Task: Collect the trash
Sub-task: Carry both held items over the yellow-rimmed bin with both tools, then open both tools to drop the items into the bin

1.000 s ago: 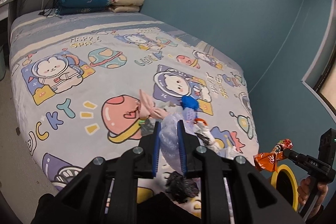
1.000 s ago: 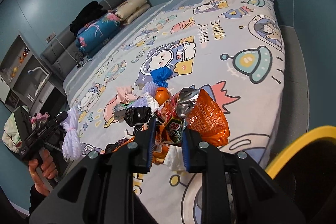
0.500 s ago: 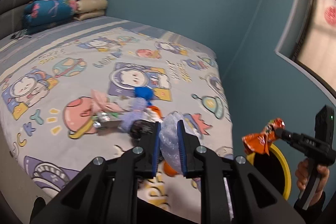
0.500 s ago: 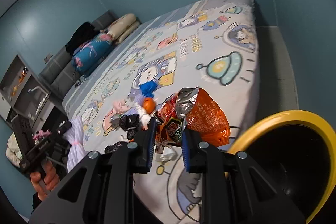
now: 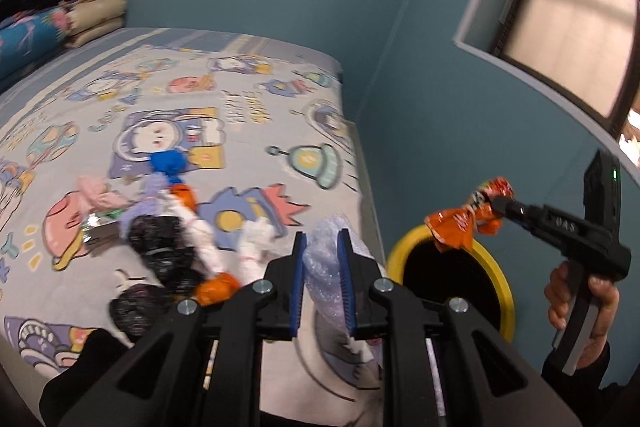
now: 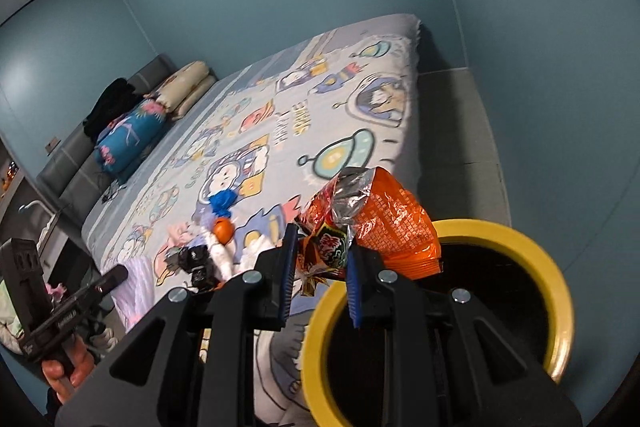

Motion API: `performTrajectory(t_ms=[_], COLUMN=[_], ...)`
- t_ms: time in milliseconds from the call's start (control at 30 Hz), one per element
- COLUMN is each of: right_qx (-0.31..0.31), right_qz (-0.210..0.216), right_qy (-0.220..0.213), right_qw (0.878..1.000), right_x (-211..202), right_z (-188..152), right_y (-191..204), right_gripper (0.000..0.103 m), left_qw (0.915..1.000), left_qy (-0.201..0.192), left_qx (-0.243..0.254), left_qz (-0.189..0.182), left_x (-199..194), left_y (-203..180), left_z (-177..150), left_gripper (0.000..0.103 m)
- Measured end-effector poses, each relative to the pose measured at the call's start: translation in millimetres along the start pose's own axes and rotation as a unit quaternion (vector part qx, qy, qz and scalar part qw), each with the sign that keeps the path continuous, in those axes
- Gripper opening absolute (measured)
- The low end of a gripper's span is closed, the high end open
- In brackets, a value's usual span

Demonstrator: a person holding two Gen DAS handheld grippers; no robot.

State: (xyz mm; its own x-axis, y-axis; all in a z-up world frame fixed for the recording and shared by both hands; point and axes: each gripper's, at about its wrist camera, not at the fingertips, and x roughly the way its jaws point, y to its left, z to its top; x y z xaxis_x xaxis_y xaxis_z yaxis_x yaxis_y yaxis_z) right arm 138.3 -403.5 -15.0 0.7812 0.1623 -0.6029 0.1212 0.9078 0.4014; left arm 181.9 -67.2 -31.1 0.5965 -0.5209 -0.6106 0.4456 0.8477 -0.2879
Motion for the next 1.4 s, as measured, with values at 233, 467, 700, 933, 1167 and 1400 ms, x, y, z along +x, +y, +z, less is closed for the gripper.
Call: performTrajectory(t_ms=[233, 467, 700, 933, 1167, 1400], right_qx=[0.006, 0.013, 0.022, 0.025, 0.04, 0.059], right_qz=[-0.031, -0.05, -0.065, -0.065, -0.063, -0.068], right_qy=[-0.018, -0.01, -0.007, 0.008, 0.012, 0.001], right_qw=[0.999, 0.999, 0.998, 0.998, 0.997, 0.996], right_x=[-16, -17, -16, -7, -6, -12], right_z=[3, 0, -1, -3, -4, -1], right_y=[-21, -41, -56, -61, -66, -75], right_gripper=[0.021, 0.021, 0.021, 0.022, 0.033, 0.043], left_qw=[0.9982, 0.9944, 0.9901, 0.986, 0.986, 0.9893], left_qy=[0.027, 0.052, 0.068, 0.081, 0.083, 0.064], left_qx=[0.041, 0.068, 0.096, 0.117, 0.111, 0.101], left_qz=[-0.034, -0.061, -0.077, -0.086, -0.092, -0.084], left_x=[26, 57, 83, 97, 100, 89], left_y=[-48, -90, -123, -141, -142, -137], left_z=[-3, -9, -19, -32, -37, -34], left_gripper=[0.015, 0.015, 0.016, 0.017, 0.035, 0.063])
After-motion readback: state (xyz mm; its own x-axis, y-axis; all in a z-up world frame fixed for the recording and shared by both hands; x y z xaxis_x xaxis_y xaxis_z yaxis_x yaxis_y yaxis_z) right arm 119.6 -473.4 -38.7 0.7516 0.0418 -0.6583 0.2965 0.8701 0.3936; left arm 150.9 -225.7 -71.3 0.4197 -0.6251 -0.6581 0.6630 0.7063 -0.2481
